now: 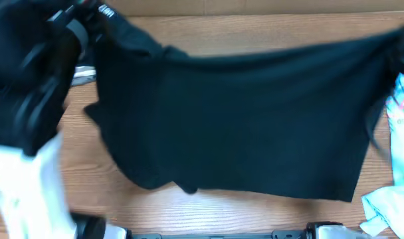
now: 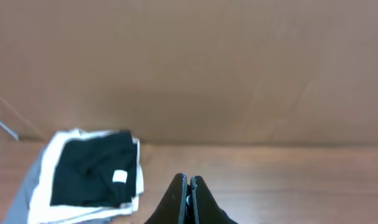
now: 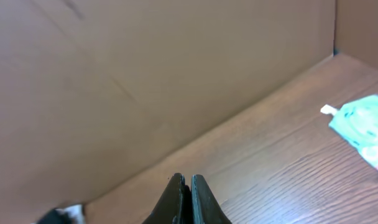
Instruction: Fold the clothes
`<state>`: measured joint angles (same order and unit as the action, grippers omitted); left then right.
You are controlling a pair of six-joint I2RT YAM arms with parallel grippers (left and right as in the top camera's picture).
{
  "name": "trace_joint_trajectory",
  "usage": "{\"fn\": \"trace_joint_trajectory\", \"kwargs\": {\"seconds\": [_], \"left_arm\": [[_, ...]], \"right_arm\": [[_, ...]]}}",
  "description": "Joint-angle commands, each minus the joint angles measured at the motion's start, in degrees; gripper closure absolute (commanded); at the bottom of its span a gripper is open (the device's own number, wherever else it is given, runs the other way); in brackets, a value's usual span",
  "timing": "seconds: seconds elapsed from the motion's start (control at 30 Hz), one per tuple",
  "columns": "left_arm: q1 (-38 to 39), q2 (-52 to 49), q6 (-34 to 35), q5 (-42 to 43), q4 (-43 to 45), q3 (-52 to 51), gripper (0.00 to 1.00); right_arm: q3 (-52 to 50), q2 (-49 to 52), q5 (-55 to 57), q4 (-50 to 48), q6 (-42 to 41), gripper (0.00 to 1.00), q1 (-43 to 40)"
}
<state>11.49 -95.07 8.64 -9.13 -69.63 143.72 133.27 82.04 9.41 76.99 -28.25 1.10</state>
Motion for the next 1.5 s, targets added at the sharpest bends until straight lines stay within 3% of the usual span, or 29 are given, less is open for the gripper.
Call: {"fn": "trace_joint_trajectory", "kwargs": {"seconds": [0.0,0.2,0.27,0.3,0.33,0.37,0.4,0.43,0.6,0.83,1.2,1.47], "left_arm": [[-1.6,-10.8,0.3,-3.3,2.3,-0.3,0.96],[-4.1,-25.7,-1.2,-2.8,10.8,-0.3,0.96],[-4.3,-30.3,-1.4,-2.2,14.0,-0.3,0.87],[-4.3,-32.8,-1.4,-1.4,15.6,-0.3,0.74],[-4.3,-34.7,-1.4,-1.0,16.8,-0.3,0.51],[-4.3,-37.1,-1.4,-0.5,18.2,-0.3,0.2],[-4.2,-39.2,-1.4,0.0,19.3,-0.3,0.0],[-4.2,-40.9,-1.4,0.2,19.8,-0.3,0.0],[-4.2,-44.0,-1.4,0.1,17.2,-0.3,0.0],[-3.7,-37.0,1.3,0.7,6.7,-0.2,0.0],[-2.8,-31.1,0.6,24.1,-16.3,-0.5,0.0],[3.7,-31.1,0.3,18.0,-26.8,-1.1,0.0]], "right_arm": [[0.1,10.7,1.0,-3.2,0.0,0.96,-1.3],[0.1,24.6,1.2,-10.1,1.1,0.96,-1.6],[0.1,28.5,1.3,-13.2,1.1,0.95,-1.6],[0.1,30.5,1.3,-14.6,1.1,0.84,-1.6],[0.1,32.1,1.3,-15.7,1.1,0.64,-1.6],[0.1,33.7,1.3,-16.7,1.1,0.37,-1.6],[0.1,35.3,1.3,-17.5,1.1,0.09,-1.6],[0.1,36.4,1.3,-17.9,1.2,0.0,-1.6],[0.2,37.8,1.3,-15.5,3.3,0.0,-2.4],[0.7,34.2,1.0,-5.5,3.2,0.0,-4.8],[-0.3,32.9,1.1,9.7,3.2,0.0,-5.4],[-2.9,32.9,1.1,10.7,2.7,0.0,-8.3]]}}
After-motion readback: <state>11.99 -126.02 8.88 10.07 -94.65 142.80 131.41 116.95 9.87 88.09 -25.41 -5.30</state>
